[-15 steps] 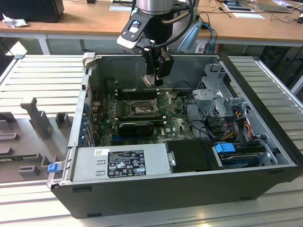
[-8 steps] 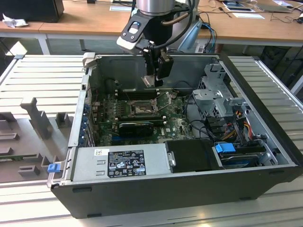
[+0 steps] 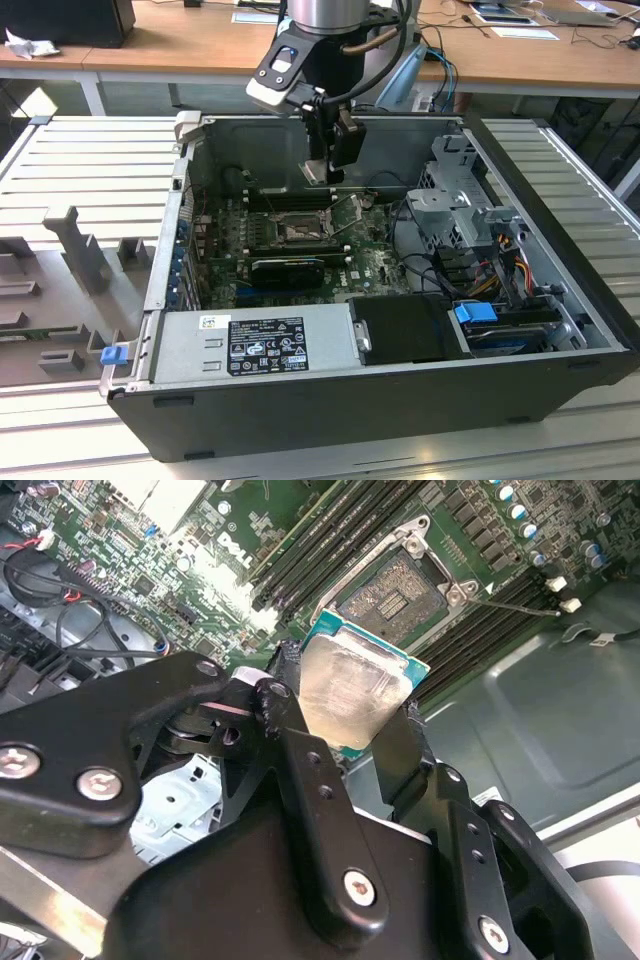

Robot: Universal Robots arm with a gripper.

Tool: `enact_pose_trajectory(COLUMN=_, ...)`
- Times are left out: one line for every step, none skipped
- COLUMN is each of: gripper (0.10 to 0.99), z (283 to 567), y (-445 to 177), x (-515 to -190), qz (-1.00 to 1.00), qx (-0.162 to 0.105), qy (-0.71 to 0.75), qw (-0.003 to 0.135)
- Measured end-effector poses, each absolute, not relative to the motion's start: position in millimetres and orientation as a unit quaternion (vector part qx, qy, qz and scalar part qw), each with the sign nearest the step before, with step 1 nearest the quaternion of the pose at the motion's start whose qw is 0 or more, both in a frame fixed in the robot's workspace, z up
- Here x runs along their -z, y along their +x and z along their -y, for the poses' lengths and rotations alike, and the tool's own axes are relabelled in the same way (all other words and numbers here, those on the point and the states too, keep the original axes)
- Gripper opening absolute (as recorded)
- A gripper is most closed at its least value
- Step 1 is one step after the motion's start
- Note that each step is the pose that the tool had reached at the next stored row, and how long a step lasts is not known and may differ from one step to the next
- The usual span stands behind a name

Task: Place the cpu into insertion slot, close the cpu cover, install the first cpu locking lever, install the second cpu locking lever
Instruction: 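Place the cpu into insertion slot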

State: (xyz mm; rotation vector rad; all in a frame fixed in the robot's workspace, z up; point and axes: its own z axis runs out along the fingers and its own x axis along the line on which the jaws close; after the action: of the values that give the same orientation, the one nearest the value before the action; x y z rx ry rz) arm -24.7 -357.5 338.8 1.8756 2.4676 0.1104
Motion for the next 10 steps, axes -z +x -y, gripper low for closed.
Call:
enact_pose_trajectory(gripper=0.529, z=357.5, y=-24.7, x=-338.7, qz=-0.794, qx=-0.036, qy=0.606, qw=0.020)
enact_pose_trajectory(gripper=0.529, z=357.5, y=-24.7, x=-338.7, qz=-0.793, qx=-0.035, qy=0.607, qw=0.020)
enact_pose_trajectory(gripper=0.529, z=357.5, y=-24.7, x=-338.6, qz=-0.793, qx=-0.036, qy=0.608, qw=0.020)
enact_pose_trajectory(gripper=0.529, z=357.5, y=-24.7, x=-338.3, qz=-0.791, qx=-0.035, qy=0.610, qw=0.020)
enact_pose_trajectory(gripper=0.529, z=357.5, y=-24.7, x=-338.2, qz=-0.790, qx=-0.035, qy=0.612, qw=0.020)
enact_pose_trajectory(gripper=0.529, z=357.5, y=-24.7, x=-338.1, qz=-0.789, qx=-0.035, qy=0.613, qw=0.020)
enact_pose_trajectory(gripper=0.529, z=357.5, y=-24.7, x=-338.0, qz=-0.788, qx=-0.035, qy=0.614, qw=0.020)
enact_pose_trajectory(gripper=0.529, z=357.5, y=-24.7, x=-337.9, qz=-0.788, qx=-0.035, qy=0.615, qw=0.021)
enact_pose_trajectory(gripper=0.529, z=357.5, y=-24.7, x=-337.8, qz=-0.787, qx=-0.035, qy=0.616, qw=0.021)
enact_pose_trajectory(gripper=0.529, z=357.5, y=-24.7, x=-337.6, qz=-0.785, qx=-0.035, qy=0.618, qw=0.021)
